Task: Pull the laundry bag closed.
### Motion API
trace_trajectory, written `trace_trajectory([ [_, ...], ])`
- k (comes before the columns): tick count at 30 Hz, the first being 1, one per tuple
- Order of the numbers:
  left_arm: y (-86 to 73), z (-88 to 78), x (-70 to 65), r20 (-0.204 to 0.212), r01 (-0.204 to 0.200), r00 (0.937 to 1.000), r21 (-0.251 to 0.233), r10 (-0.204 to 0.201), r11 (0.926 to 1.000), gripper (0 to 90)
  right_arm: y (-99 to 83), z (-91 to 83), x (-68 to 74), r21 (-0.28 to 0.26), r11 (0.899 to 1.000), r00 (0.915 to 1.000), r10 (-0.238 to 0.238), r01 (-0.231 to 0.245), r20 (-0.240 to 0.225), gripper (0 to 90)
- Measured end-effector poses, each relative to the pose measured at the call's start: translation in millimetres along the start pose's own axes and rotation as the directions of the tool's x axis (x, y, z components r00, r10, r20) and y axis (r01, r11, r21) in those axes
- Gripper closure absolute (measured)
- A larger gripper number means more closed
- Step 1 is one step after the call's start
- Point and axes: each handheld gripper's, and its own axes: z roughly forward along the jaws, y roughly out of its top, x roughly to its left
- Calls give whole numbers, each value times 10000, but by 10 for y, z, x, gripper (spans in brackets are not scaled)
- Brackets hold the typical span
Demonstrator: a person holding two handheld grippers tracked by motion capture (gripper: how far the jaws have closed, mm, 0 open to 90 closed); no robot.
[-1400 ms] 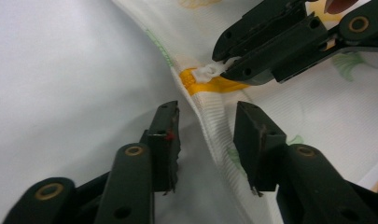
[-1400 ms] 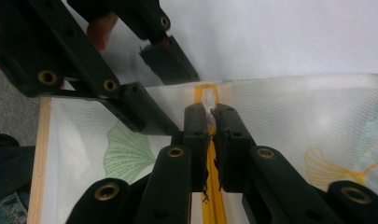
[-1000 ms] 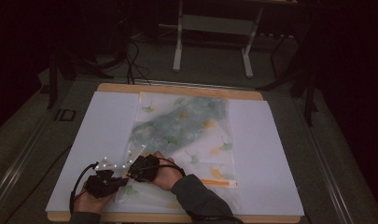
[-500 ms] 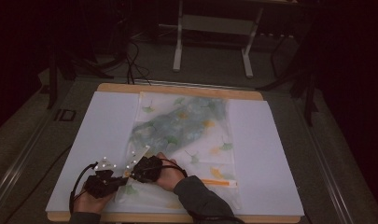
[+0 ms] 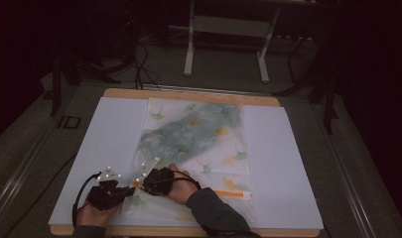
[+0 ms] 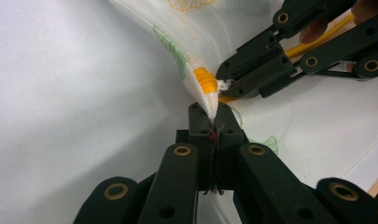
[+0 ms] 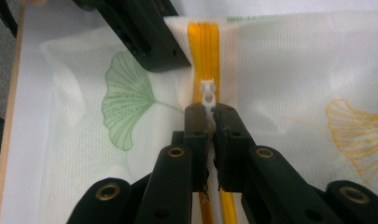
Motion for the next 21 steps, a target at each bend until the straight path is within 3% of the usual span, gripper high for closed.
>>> trace_trajectory([
  [21,-9,-49,13,-92,0,10000,-282,-3,9996,887,-122,-113,30,410,9990,9989,184,-202,425,847],
])
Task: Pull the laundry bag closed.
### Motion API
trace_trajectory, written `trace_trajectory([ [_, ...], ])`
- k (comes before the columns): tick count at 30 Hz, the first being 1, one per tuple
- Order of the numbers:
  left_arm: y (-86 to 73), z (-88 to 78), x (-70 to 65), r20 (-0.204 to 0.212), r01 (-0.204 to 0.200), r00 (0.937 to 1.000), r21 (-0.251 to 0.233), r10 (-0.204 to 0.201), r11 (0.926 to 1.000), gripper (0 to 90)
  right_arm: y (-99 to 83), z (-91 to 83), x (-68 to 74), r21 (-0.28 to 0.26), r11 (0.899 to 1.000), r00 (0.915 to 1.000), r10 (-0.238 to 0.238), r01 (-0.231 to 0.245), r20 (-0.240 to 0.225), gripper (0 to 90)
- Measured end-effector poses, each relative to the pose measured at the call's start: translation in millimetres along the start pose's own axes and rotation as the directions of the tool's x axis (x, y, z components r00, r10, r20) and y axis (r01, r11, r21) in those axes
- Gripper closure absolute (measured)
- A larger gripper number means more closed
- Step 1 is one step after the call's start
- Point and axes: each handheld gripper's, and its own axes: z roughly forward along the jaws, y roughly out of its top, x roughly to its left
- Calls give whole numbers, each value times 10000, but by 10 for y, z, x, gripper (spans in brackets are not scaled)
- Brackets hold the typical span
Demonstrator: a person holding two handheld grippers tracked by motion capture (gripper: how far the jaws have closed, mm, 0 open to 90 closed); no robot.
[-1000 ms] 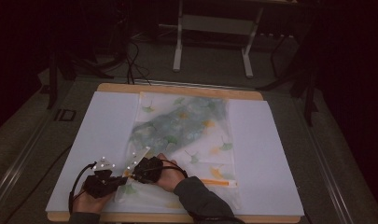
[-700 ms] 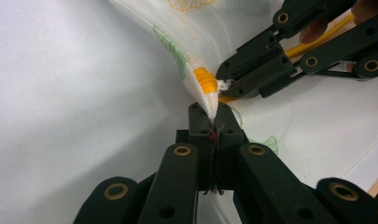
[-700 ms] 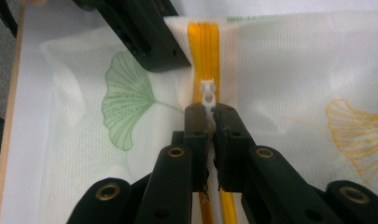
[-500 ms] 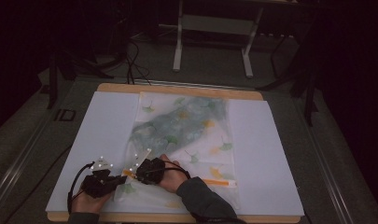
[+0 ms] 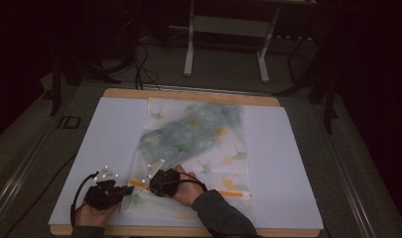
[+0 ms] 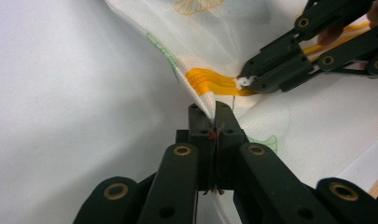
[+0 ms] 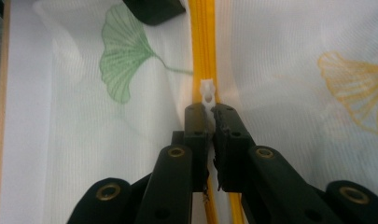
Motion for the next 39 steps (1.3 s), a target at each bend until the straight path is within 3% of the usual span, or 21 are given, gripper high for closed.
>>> trace_trajectory([
  [9,-7,-5,6,-23,50,10000,-40,-50,10000,887,-76,-78,13,276,9996,9998,-28,22,204,847],
  [39,-25,-18,30,-96,100,9999,-112,-101,9999,887,-328,-265,25,338,9993,9984,129,-148,556,847],
])
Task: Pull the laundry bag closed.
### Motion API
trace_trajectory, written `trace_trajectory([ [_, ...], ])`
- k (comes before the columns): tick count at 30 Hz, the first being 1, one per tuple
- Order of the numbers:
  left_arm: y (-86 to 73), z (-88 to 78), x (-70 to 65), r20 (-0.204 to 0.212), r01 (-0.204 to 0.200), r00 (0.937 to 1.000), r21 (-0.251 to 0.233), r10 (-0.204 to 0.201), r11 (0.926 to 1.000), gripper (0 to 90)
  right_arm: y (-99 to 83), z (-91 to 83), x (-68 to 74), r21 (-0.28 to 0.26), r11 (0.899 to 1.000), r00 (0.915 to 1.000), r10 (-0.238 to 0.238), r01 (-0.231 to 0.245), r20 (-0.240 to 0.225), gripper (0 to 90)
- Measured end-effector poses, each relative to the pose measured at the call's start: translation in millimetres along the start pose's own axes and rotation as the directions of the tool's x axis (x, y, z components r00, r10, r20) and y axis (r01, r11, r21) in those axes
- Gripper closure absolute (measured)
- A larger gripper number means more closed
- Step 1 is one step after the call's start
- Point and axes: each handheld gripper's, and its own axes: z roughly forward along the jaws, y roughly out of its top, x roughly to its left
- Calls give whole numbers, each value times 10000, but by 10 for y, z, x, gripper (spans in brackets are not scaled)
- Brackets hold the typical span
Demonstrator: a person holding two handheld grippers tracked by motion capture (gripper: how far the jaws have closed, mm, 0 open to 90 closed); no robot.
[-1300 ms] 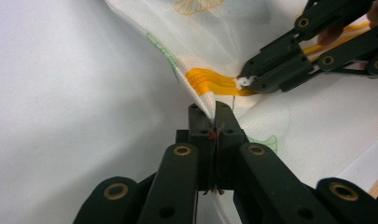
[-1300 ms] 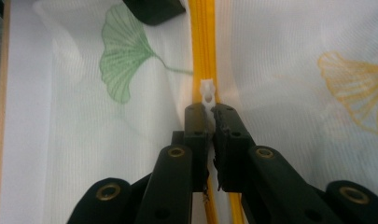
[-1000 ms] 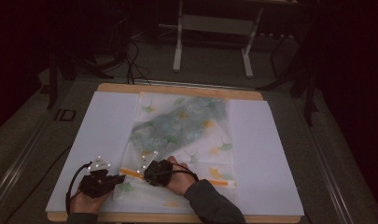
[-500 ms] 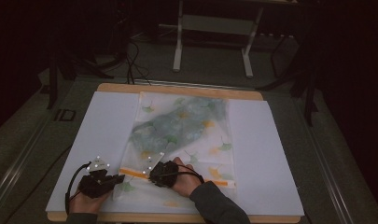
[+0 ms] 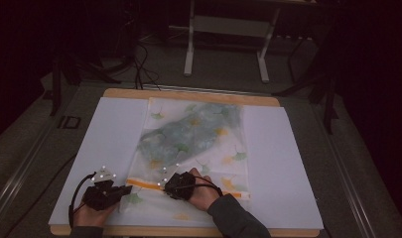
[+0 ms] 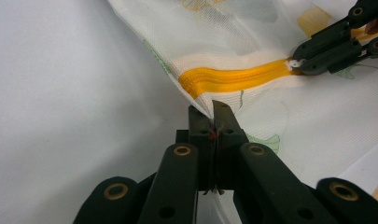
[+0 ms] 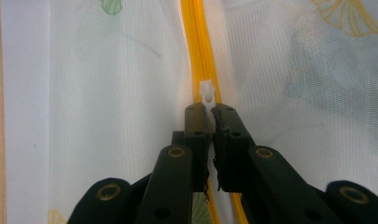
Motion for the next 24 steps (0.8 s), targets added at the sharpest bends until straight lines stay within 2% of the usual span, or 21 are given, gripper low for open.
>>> trace_trajectory([
  [1,-3,-7,6,-11,13,10000,-4,-13,10000,887,-13,-16,1,121,9999,9999,-69,68,83,847],
  [9,-1,-7,4,-62,-3,10000,-13,3,10000,887,-88,-65,-10,92,9999,9999,105,-106,109,848],
  [24,-6,-8,7,-92,60,9999,-24,-60,10000,887,-225,-179,-27,267,9995,9994,152,-161,317,848],
])
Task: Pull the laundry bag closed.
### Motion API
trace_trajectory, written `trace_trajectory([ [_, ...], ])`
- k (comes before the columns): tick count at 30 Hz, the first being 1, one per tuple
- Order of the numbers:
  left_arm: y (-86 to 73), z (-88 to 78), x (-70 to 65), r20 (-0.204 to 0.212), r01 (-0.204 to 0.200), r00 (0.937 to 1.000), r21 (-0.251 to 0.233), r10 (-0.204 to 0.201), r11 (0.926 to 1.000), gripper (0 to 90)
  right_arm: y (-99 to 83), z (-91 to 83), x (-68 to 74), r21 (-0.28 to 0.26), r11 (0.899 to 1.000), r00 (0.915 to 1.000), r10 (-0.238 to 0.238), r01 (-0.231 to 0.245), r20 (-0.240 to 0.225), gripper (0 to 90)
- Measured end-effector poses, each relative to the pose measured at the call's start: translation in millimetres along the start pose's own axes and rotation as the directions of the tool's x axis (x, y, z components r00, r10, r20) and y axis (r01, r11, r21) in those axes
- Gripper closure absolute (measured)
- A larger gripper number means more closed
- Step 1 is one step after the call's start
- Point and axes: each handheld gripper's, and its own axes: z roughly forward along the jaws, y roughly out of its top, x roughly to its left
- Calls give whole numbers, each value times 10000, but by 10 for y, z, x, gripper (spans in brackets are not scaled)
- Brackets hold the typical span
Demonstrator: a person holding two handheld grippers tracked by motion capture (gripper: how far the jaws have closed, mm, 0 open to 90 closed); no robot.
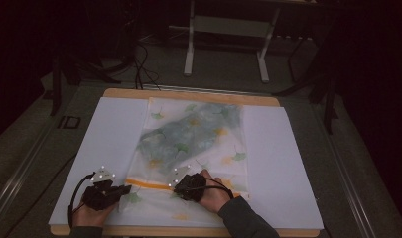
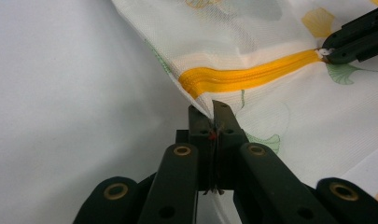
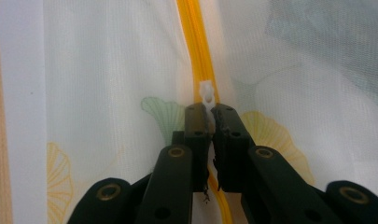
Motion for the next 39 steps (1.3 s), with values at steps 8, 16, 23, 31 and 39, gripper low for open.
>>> trace_trajectory([
  [8,-3,1,12,4,-1,10000,-6,1,10000,887,-64,-22,-13,10,10000,9999,78,-79,92,848],
  [16,-6,-3,13,-25,49,10000,-36,-49,10000,887,-111,-63,-29,53,9999,9998,146,-147,146,848],
  [23,-6,-6,17,-29,41,10000,-24,-41,10000,887,-168,-93,-37,135,9997,9996,214,-216,157,848],
  [31,-6,-10,21,-57,47,10000,-11,-47,10000,887,-203,-136,-60,304,9994,9997,141,-147,195,848],
  [39,-13,-20,33,-92,100,9999,-39,-101,9999,887,-264,-170,-89,393,9990,9993,207,-219,296,848],
])
